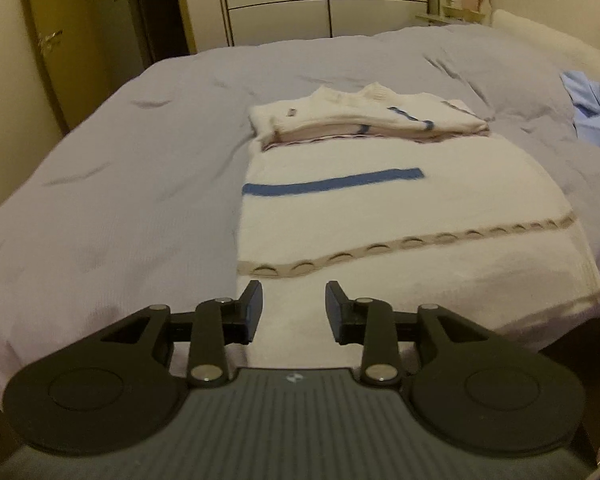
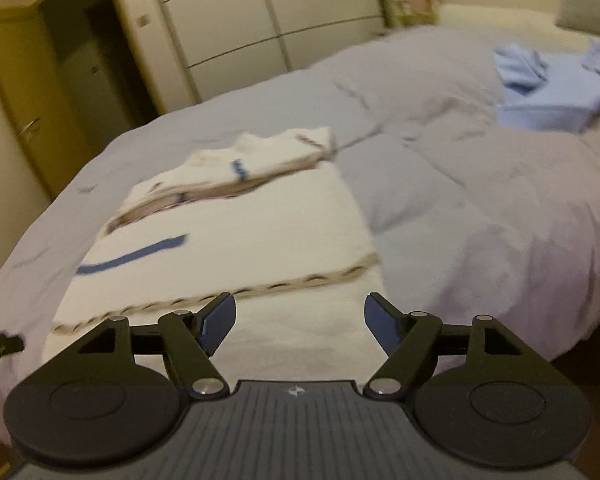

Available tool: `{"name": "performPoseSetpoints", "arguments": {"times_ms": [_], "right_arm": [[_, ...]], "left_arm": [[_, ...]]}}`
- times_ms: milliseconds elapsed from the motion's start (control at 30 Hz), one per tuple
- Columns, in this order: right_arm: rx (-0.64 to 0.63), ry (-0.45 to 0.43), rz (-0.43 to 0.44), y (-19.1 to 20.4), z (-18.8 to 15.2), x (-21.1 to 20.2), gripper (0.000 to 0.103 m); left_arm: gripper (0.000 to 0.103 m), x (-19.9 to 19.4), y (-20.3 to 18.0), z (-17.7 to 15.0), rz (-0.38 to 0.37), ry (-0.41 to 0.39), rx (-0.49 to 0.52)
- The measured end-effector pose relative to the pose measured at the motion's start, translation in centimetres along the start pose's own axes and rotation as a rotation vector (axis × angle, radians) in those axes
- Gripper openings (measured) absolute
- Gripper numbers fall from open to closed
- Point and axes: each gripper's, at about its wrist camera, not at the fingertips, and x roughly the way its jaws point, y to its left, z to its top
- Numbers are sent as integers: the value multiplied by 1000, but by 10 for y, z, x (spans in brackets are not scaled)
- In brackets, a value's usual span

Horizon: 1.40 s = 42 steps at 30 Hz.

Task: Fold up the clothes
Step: 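Grasp the folded sweater edge with both grippers and lift it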

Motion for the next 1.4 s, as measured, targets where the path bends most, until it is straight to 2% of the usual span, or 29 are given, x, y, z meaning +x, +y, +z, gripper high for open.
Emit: {"name": "performPoseSetpoints", "arguments": {"times_ms": [433, 967, 1233, 1400], "right_arm": [[-59, -53, 35, 21, -5, -54, 80], [-52, -61, 66, 23, -19, -70, 81], [-53, -87, 74, 19, -27, -77, 82], [-141, -156, 79, 12, -39, -86, 82]], "left_arm": [[33, -23, -20, -4, -17, -20, 12], [38, -32, -32, -10, -21, -26, 32], [39, -39, -22, -22, -72, -83, 48], [39, -37, 0, -41, -68, -128, 110]]}}
